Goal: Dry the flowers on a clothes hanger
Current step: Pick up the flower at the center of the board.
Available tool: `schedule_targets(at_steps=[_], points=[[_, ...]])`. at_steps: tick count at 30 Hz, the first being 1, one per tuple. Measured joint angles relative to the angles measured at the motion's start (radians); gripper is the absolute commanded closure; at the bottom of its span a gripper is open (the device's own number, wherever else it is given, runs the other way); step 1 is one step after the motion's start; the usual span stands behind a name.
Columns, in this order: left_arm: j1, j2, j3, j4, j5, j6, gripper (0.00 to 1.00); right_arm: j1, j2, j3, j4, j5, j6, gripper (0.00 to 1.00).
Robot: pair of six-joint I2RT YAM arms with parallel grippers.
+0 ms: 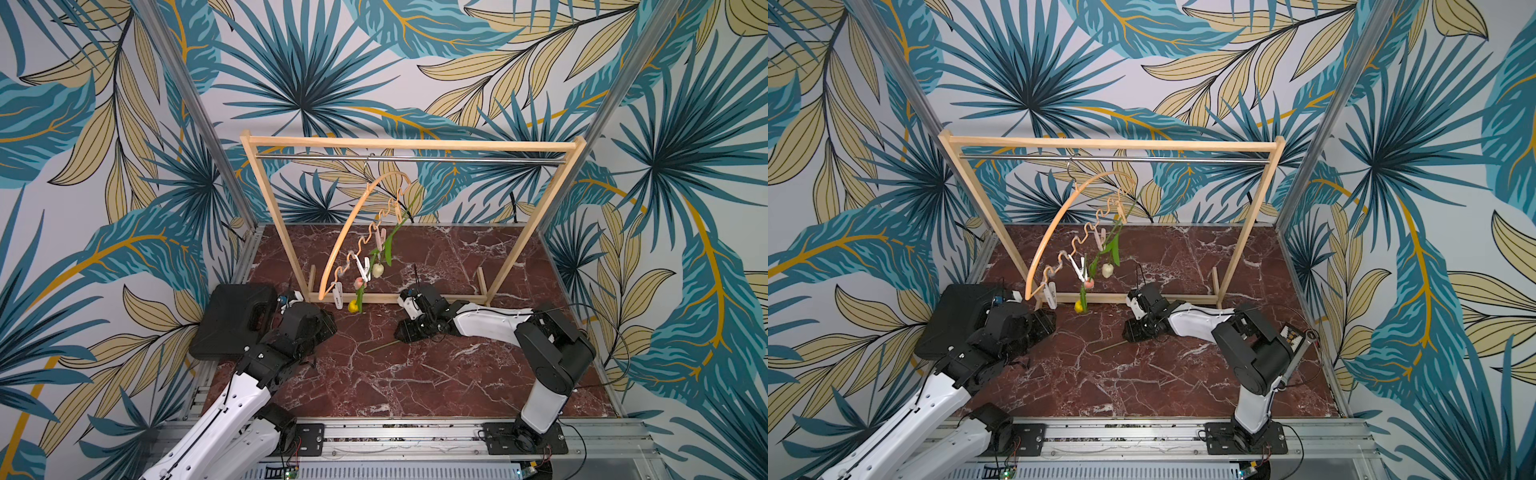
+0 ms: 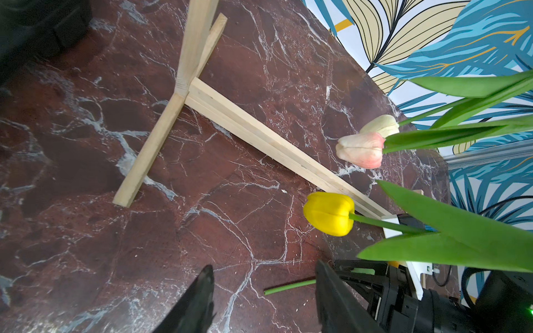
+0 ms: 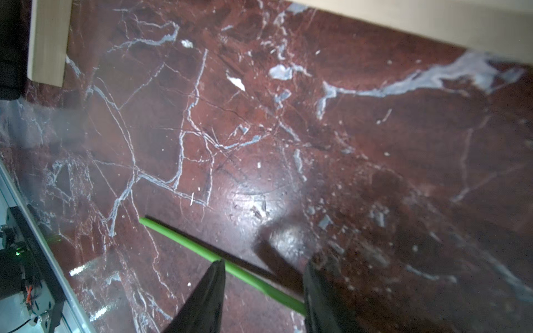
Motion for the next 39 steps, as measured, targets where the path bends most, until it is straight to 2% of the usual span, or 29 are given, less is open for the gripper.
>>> schedule_targets(at_steps=[11, 20, 24, 31, 39], points=[[0.0, 0.009, 0.0, 0.017, 0.011, 0.018, 0.41, 0.088, -0.038, -0.005, -0.098, 0.116, -0.047, 0.5], [0.0, -0.023, 0.0, 0.012, 0.01, 0.018, 0.41, 0.107, -0.131, -0.036, -0.169, 0.217, -0.018, 0.57], [0.0, -0.029, -0.001, 0.009, 0.0, 0.018, 0.41, 0.114, -0.161, -0.068, -0.168, 0.216, -0.014, 0.58], [0.0, -0.039, -0.001, -0.028, -0.035, 0.015, 0.41, 0.145, -0.128, -0.108, -0.122, 0.167, 0.005, 0.63], [0.0, -0.083, -0.001, -0.065, -0.062, 0.015, 0.41, 0.168, 0.016, 0.039, -0.062, 0.107, 0.03, 0.64]])
